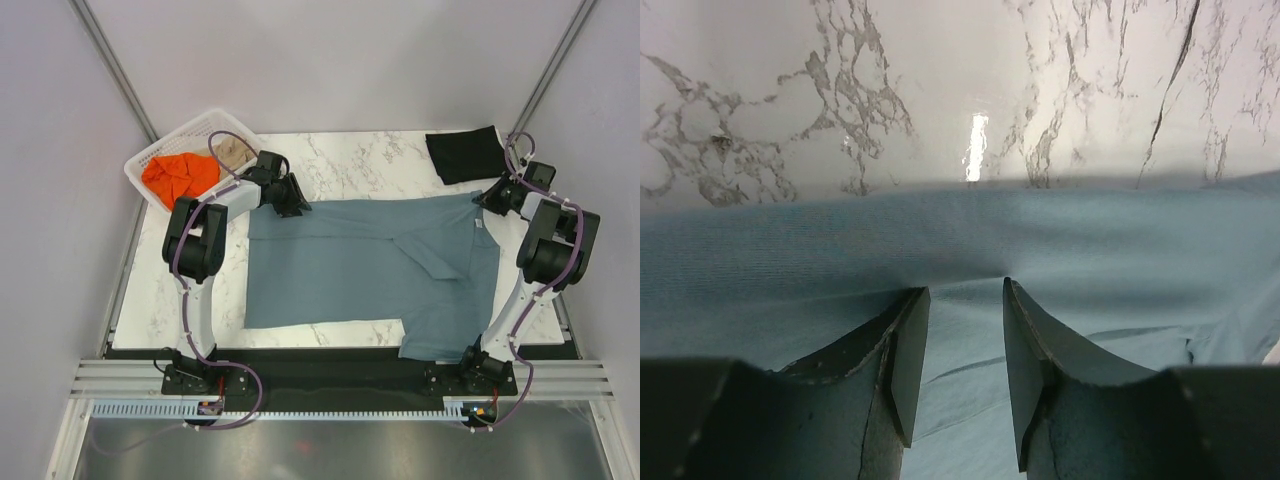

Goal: Fold and stack the t-shirts
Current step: Fold the tshirt

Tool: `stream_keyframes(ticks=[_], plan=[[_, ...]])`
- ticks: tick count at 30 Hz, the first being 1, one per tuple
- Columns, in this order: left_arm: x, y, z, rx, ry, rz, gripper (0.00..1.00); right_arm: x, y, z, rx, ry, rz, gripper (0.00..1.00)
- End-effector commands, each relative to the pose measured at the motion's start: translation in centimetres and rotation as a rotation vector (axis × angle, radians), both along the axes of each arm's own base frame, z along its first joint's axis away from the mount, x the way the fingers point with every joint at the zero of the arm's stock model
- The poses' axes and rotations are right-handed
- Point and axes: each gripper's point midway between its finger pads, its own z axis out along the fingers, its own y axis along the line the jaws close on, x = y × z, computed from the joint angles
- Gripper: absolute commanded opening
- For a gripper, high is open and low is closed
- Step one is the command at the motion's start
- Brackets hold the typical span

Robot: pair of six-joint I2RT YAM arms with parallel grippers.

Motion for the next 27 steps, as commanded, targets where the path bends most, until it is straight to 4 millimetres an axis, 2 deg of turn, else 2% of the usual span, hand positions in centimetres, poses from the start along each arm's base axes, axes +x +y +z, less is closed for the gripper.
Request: stream_keyframes(ticks=[1, 5, 9, 11, 12, 14, 16, 17, 18, 20, 24, 25, 27], plan=[[-2.1, 3.6, -5.2, 0.185, 0.109, 0.043, 0.45, 3.9, -2.0, 5.9, -0.05, -0.229, -0.028, 0.0], [-2.1, 3.6, -5.1, 0.186, 0.108, 0.042, 0.46, 4.7, -2.0, 4.7, -0.03, -0.221, -0.022, 0.0], [-2.0, 3.6, -5.1, 0.185, 0.106, 0.038, 0.46, 5.1, -2.0, 4.4, -0.019, -0.223, -0.021, 0.0], [-2.1, 3.6, -5.2, 0.182, 0.112, 0.039, 0.46, 5.2, -2.1, 3.7, -0.011, -0.212, -0.029, 0.04], [-2.0, 3.4, -4.9, 0.165, 0.115, 0.037, 0.47, 5.3, -2.3, 3.5, -0.012, -0.206, -0.039, 0.08], [-1.7, 2.9, -4.0, 0.137, 0.105, 0.028, 0.47, 5.0, -2.4, 2.9, -0.009, -0.173, -0.05, 0.11], [-1.1, 2.5, -2.3, 0.117, 0.069, 0.018, 0.51, 4.8, -2.8, 2.9, -0.019, -0.145, -0.067, 0.2], [-0.8, 2.3, -1.0, 0.107, 0.043, 0.016, 0.53, 4.0, -3.2, 3.0, -0.042, -0.102, -0.099, 0.29], [-0.4, 2.2, 0.0, 0.096, 0.021, 0.014, 0.55, 3.6, -3.6, 3.1, -0.059, -0.082, -0.121, 0.35], [0.2, 1.4, 2.8, 0.054, -0.029, -0.004, 0.56, 2.7, -4.6, 4.4, -0.106, -0.046, -0.17, 0.47], [0.2, -0.1, 6.9, -0.045, -0.078, -0.04, 0.58, 1.2, -4.8, 6.4, -0.115, 0.015, -0.222, 0.52], [0.0, -0.5, 7.7, -0.071, -0.082, -0.054, 0.58, 0.5, -4.5, 7.1, -0.106, 0.031, -0.228, 0.52], [-0.5, -1.0, 8.7, -0.099, -0.085, -0.065, 0.58, -0.4, -3.6, 7.3, -0.071, 0.049, -0.232, 0.5]])
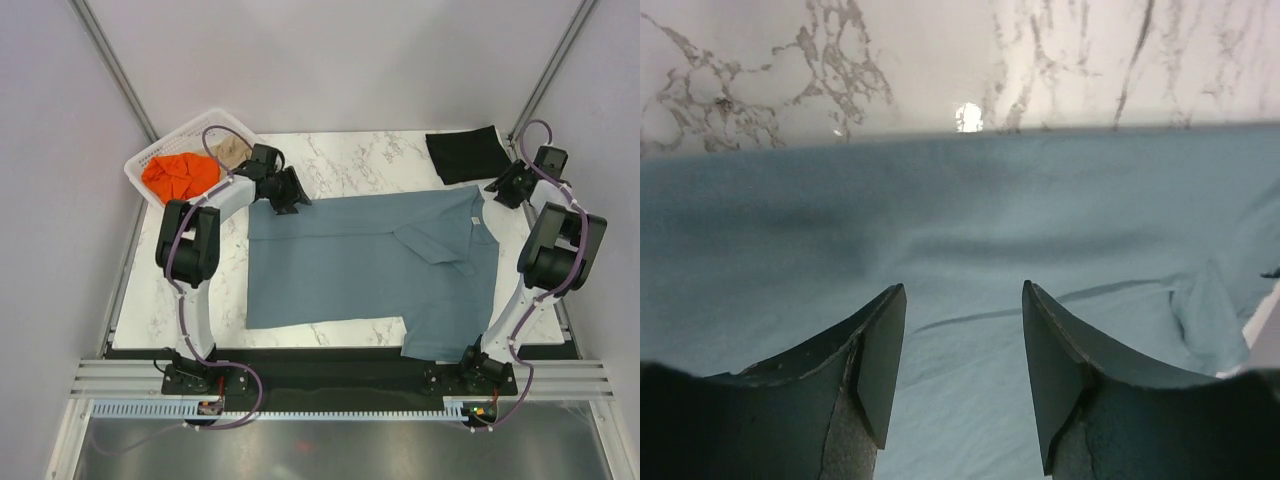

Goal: Fold and stack the t-shirts
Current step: Fold the tshirt

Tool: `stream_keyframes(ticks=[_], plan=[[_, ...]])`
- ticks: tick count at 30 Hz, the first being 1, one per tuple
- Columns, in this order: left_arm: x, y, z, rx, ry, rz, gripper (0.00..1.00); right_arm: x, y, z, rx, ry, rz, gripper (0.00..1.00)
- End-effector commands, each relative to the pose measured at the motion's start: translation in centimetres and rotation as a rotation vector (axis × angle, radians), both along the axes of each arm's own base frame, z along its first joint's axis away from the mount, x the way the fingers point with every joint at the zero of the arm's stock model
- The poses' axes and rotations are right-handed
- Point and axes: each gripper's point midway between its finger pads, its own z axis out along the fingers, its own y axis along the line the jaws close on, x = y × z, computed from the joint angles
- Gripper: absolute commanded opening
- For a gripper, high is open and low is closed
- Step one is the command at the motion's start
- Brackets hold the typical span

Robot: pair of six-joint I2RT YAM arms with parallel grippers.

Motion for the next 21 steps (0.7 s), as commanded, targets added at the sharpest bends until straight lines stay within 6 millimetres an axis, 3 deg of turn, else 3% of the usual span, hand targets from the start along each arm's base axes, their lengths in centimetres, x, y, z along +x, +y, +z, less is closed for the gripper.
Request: stream_keyframes(ticks=[1, 5, 7, 9, 10, 11, 13, 14, 15, 16, 17, 18, 19, 20, 21], plan=[[0.1, -1.3, 6.6, -0.097, -0.102, -0.062, 0.58, -1.2, -0.1, 5.3, -0.011, -0.024, -0.055, 0.48], [-2.1, -2.3, 6.9, -0.123, -0.088, -0.121, 0.57, -2.7, 3.3, 4.7, 0.037, 0.017, -0.01, 0.27], [-4.1, -4.1, 7.8, -0.151, -0.117, -0.249, 0.56, -4.3, 4.9, 4.7, 0.036, 0.068, 0.006, 0.25], [-6.1, -5.1, 7.6, -0.137, -0.128, -0.325, 0.56, -5.8, 7.5, 4.3, -0.003, 0.12, 0.067, 0.34], [-6.8, -5.4, 8.7, -0.141, -0.158, -0.343, 0.56, -7.4, 7.9, 4.6, -0.053, 0.169, 0.07, 0.37], [-7.7, -5.5, 8.3, -0.139, -0.152, -0.361, 0.56, -8.2, 9.7, 4.4, -0.09, 0.202, 0.107, 0.42], [-9.4, -6.0, 9.2, -0.174, -0.156, -0.398, 0.56, -10.3, 11.3, 5.6, -0.153, 0.222, 0.112, 0.44], [-9.8, -6.0, 9.5, -0.189, -0.148, -0.395, 0.56, -11.8, 13.6, 4.7, -0.16, 0.248, 0.152, 0.45], [-10.1, -6.0, 9.7, -0.2, -0.153, -0.397, 0.56, -12.7, 14.2, 4.8, -0.173, 0.247, 0.133, 0.45], [-10.4, -5.8, 9.9, -0.201, -0.155, -0.394, 0.57, -13.4, 14.6, 6.5, -0.17, 0.189, 0.076, 0.47], [-10.5, -5.7, 9.9, -0.201, -0.156, -0.392, 0.57, -15.4, 16.3, 4.8, -0.154, 0.209, 0.102, 0.5], [-10.5, -5.5, 9.8, -0.2, -0.153, -0.387, 0.57, -15.3, 16.8, 6.9, -0.135, 0.096, 0.085, 0.54], [-10.6, -5.4, 9.7, -0.203, -0.146, -0.385, 0.57, -15.6, 17.0, 7.0, -0.116, 0.054, 0.069, 0.62], [-10.8, -5.2, 9.5, -0.212, -0.13, -0.379, 0.57, -17.4, 17.8, 4.9, -0.085, 0.06, 0.086, 0.66], [-10.9, -5.2, 9.6, -0.223, -0.128, -0.384, 0.56, -17.0, 17.9, 6.9, -0.08, -0.061, 0.075, 0.68]])
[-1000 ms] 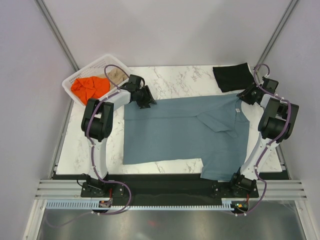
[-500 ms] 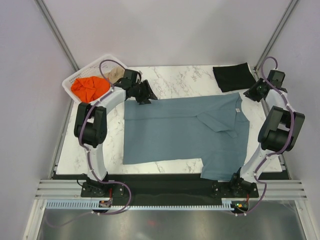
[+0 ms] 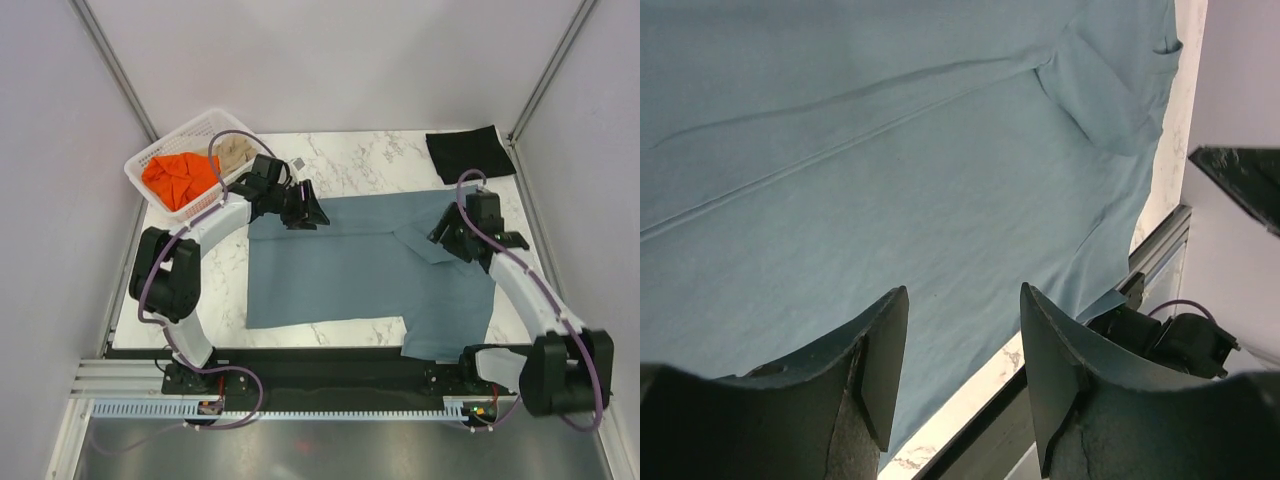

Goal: Fold and stack the t-shirts
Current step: Fold the tshirt

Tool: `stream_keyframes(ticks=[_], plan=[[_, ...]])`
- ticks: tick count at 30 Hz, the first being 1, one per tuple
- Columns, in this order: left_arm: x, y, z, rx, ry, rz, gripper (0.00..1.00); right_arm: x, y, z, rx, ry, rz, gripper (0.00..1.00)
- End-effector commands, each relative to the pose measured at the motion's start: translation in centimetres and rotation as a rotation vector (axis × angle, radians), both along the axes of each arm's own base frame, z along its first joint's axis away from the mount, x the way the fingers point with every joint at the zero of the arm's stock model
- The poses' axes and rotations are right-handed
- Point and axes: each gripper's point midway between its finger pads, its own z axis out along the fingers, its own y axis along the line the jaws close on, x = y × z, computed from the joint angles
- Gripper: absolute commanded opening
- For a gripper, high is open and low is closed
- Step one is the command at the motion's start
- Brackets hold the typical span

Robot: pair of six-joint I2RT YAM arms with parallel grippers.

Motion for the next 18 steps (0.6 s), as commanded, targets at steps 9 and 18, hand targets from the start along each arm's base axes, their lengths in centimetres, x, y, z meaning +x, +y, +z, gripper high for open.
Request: stream_keyframes(ticks=[9, 18], plan=[[-0.9, 1.4, 2.1, -0.061, -0.051, -0.028, 0.57, -2.7, 0.3, 0.2, 0.148, -0.295, -0.1, 0.79], [-0.5, 2.3, 3.4, -0.099, -0.057, -0.011, 0.57, -3.1, 0.5, -1.9, 0.198, -0.333, -0.134, 0.96]])
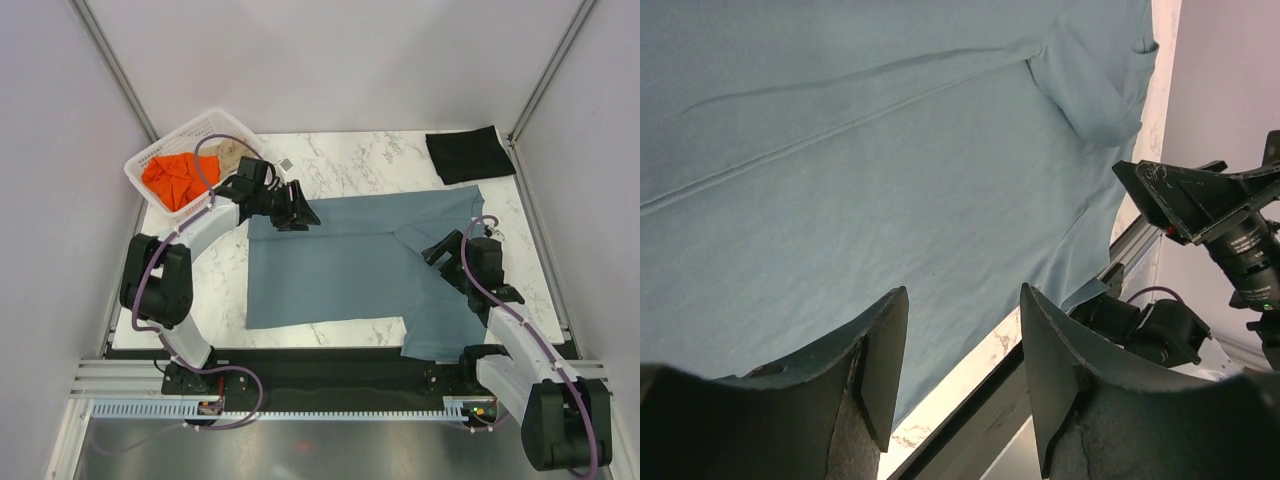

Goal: Fold and stack the t-shirts
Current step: Fold the tshirt

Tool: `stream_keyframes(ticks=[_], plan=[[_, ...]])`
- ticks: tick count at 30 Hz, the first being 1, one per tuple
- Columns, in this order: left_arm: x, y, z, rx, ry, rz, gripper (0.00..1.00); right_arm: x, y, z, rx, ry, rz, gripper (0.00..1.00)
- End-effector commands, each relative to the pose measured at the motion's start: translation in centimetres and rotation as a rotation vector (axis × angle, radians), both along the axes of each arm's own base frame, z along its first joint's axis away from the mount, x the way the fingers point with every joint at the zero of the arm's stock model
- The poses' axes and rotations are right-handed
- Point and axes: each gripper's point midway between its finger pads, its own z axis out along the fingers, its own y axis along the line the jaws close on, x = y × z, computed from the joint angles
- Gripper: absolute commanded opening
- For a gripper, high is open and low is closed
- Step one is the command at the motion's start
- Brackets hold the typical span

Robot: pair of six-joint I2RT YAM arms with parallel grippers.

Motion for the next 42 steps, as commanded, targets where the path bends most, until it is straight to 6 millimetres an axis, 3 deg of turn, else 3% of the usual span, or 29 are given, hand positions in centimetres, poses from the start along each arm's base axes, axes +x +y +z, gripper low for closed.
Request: stream_keyframes(ticks=[1, 6, 13, 16, 21, 33, 42], plan=[[0.3, 0.1, 2.9, -0.056, -0.079, -0.025, 0.56, 1.9, 0.3, 2.2, 0.033, -0.133, -0.014, 0.98], [0.8, -0.1, 4.0, -0.085, -0.085, -0.027, 0.56, 2.5, 0.7, 2.0, 0.085, -0.188, -0.028, 0.98], [1.1, 0.3, 4.6, -0.101, -0.09, -0.019, 0.56, 2.7, 1.3, -0.3, 0.09, -0.184, -0.022, 0.98], [1.5, 0.8, 4.6, -0.101, -0.092, -0.008, 0.56, 3.8, 2.5, 0.3, 0.082, -0.235, 0.044, 0.98], [1.6, 0.9, 4.1, -0.102, -0.078, -0.005, 0.56, 4.6, 3.3, -0.3, 0.05, -0.228, 0.076, 0.98], [2.0, 1.0, 3.8, -0.104, -0.068, 0.0, 0.55, 5.1, 2.5, 0.3, -0.051, -0.218, 0.051, 0.98], [2.0, 0.9, 3.7, -0.109, -0.062, -0.002, 0.55, 6.0, 2.6, -0.9, -0.072, -0.174, 0.057, 0.97]])
